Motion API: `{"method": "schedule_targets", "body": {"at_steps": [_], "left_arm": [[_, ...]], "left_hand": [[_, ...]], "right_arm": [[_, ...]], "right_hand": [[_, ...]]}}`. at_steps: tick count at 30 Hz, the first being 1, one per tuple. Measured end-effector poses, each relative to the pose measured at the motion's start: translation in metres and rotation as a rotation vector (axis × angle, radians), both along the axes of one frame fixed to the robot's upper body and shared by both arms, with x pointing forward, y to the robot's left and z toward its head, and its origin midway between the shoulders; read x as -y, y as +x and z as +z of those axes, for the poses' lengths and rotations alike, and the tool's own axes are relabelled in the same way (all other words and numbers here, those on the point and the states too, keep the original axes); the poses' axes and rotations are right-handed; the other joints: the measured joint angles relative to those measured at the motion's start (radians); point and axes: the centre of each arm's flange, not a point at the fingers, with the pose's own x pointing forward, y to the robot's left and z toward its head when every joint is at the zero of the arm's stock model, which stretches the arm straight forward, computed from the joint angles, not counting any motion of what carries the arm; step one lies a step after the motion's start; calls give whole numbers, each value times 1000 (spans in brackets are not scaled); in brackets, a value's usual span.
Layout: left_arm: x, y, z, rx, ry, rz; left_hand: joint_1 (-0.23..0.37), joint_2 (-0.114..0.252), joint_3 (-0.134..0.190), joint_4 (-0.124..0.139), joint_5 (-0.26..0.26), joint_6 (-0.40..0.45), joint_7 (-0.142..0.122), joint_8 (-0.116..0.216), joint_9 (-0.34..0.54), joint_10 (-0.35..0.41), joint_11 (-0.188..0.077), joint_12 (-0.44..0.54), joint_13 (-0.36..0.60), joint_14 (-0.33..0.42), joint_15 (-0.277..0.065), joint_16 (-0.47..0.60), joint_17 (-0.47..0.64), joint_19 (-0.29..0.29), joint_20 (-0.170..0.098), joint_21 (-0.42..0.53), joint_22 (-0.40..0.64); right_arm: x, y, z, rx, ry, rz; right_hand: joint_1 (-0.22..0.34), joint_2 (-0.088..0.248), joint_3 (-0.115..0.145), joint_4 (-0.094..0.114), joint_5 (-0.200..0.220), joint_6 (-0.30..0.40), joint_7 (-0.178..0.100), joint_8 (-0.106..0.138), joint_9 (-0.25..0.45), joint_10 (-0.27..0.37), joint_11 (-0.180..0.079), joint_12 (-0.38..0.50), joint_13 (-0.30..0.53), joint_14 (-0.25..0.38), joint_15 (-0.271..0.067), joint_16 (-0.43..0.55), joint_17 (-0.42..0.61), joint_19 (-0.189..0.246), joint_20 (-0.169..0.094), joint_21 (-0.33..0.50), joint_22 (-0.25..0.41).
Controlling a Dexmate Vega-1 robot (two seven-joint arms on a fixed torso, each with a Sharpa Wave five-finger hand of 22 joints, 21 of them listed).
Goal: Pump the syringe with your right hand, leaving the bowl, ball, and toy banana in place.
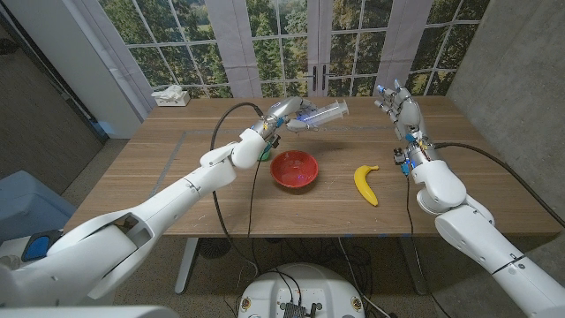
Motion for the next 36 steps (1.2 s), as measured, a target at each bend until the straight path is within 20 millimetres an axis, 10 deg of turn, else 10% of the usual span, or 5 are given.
{"method": "schedule_targets", "body": {"at_steps": [36], "left_arm": [[-3,45,-2,-104,36,169]], "left_hand": [[0,0,2,-1,-1,0,0,2,1,0,0,0,0,1,-1,-3,5,-16,5,15,0]], "right_arm": [[8,6,-23,-47,33,41]], "right_hand": [[6,-6,-4,-4,0,-4,4,-5,0,0,0,0,0,0,0,0,0,3,3,-8,0]]}}
